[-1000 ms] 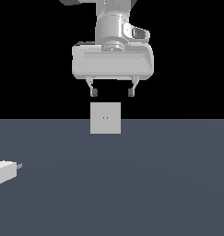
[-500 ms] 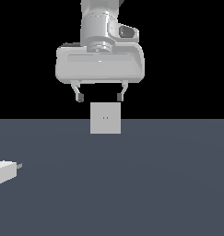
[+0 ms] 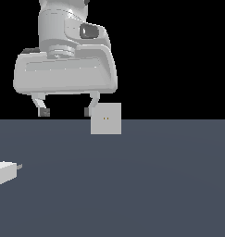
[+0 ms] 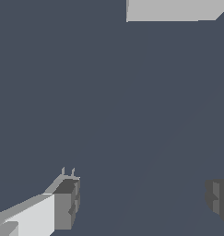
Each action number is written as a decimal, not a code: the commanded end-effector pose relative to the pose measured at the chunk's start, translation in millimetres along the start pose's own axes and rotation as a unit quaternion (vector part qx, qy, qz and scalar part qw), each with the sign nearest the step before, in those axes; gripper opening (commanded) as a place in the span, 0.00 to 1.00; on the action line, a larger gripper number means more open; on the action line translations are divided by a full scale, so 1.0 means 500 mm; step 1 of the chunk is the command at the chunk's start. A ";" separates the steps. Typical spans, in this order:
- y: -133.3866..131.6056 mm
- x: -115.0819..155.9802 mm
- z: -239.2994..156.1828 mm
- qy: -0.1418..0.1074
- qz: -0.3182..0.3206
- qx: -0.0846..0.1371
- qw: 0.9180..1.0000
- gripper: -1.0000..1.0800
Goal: Plug the charger into the wall socket.
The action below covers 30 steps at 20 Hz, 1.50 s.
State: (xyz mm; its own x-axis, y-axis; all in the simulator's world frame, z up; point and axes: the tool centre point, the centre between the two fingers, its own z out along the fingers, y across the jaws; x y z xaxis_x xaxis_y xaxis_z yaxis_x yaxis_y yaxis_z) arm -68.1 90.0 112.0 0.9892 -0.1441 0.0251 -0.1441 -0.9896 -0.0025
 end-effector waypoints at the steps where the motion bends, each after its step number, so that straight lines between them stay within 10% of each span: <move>1: -0.032 -0.028 0.019 0.002 0.012 0.000 1.000 0.96; 15: -0.155 -0.112 0.089 0.008 0.055 -0.003 0.998 0.96; 30: -0.169 -0.121 0.125 0.009 0.059 -0.003 0.998 0.96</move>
State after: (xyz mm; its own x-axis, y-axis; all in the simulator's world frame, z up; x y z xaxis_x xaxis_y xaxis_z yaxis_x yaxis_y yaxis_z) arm -113.6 182.5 53.1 0.9650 -0.2587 0.0436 -0.2589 -0.9659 -0.0007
